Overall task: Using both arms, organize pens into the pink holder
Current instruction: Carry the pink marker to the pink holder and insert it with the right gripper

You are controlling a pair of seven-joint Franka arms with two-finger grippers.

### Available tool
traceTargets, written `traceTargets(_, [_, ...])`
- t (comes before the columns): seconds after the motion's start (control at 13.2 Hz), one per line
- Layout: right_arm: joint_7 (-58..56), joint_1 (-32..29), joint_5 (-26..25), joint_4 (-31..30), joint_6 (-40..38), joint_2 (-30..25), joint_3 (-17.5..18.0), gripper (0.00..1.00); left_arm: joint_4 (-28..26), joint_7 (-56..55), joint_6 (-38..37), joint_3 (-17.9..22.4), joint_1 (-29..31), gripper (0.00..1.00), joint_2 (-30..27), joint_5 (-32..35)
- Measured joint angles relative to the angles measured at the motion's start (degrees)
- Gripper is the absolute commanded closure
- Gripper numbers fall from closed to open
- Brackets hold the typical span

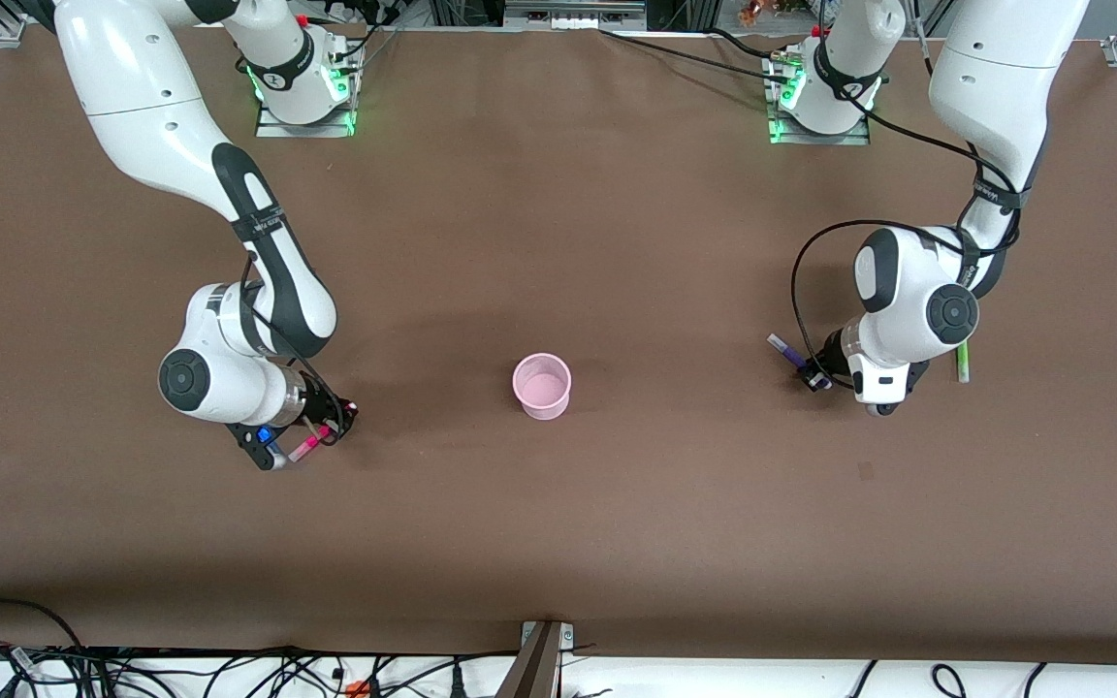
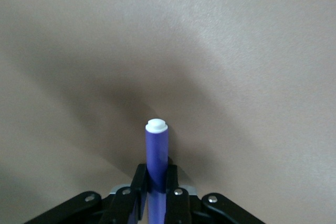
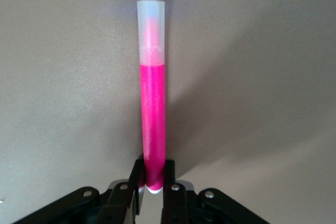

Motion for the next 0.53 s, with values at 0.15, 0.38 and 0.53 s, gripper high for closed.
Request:
traceTargets(0.15, [-0.01, 0.17, 1.54, 1.41, -2.25, -0.01, 0.94, 1.0, 0.72, 0.0, -0.33, 0.0, 0.0, 1.0, 0.0, 0.0])
traceTargets(0.38, [0.74, 0.54, 13.35, 9.01, -14.03, -0.52, 1.56, 1.0, 3.2, 0.0, -4.01, 0.05, 0.04, 1.0, -0.14, 0.0])
traceTargets(0.53, [4.75, 0.63, 21.67, 13.27, -19.88, -1.25, 1.88, 1.0, 7.2, 0.0, -9.97, 0.21, 0.29, 1.0, -0.56, 0.0])
